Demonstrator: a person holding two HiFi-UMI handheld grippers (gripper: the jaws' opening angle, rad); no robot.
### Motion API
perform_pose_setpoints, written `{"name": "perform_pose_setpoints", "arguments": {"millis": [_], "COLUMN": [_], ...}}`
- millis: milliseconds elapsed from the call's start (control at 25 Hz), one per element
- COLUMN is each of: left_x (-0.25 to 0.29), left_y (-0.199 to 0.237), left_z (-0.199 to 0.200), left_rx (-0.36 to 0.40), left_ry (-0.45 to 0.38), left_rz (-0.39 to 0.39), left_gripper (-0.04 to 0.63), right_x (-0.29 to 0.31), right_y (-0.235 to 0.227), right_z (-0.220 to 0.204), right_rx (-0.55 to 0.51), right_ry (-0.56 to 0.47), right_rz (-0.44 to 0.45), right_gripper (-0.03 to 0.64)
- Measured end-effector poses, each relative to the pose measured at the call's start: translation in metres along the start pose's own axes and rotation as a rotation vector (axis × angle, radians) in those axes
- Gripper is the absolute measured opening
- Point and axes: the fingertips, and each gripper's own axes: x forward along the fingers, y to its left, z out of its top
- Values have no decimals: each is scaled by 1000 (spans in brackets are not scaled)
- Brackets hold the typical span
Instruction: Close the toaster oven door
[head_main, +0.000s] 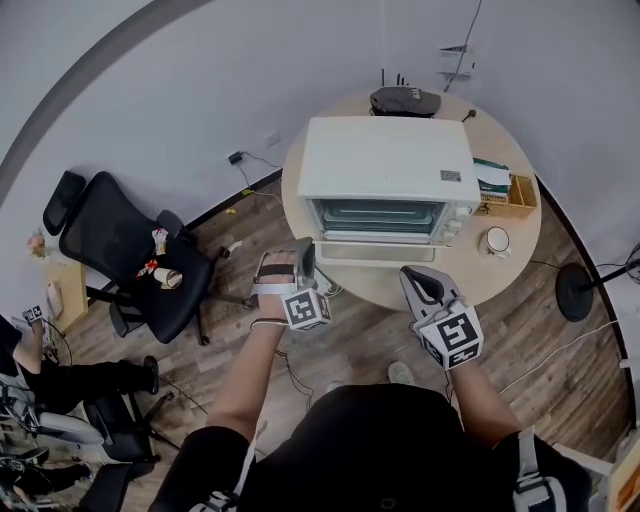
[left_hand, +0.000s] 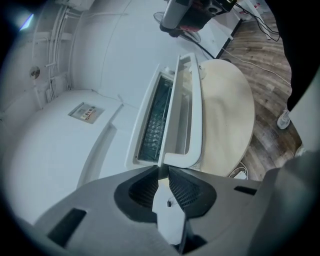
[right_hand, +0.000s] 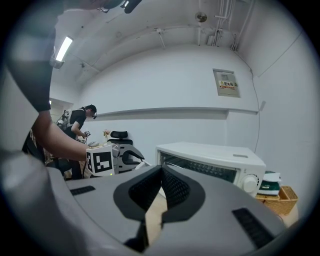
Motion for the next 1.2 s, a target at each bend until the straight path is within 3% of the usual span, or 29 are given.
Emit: {"name": "perform_pose_setpoints", "arguments": {"millis": [440,800,1200], "left_x": [28,53,62], "left_y": [30,47,55], "left_z": [4,5,5], "left_rx": [-11,0,-20], "left_ry": [-7,10,44], "left_rz": [34,2,65], "left_gripper": [60,67,83], "right_x": [-4,8,-9], "right_y": [-9,-7,-22], "right_z": [-3,12,7], "right_rx": [7,-52,-47], "right_ry": [1,-16,16], "right_rz": [-7,6,-71], "right_gripper": [-3,-2,-2]}}
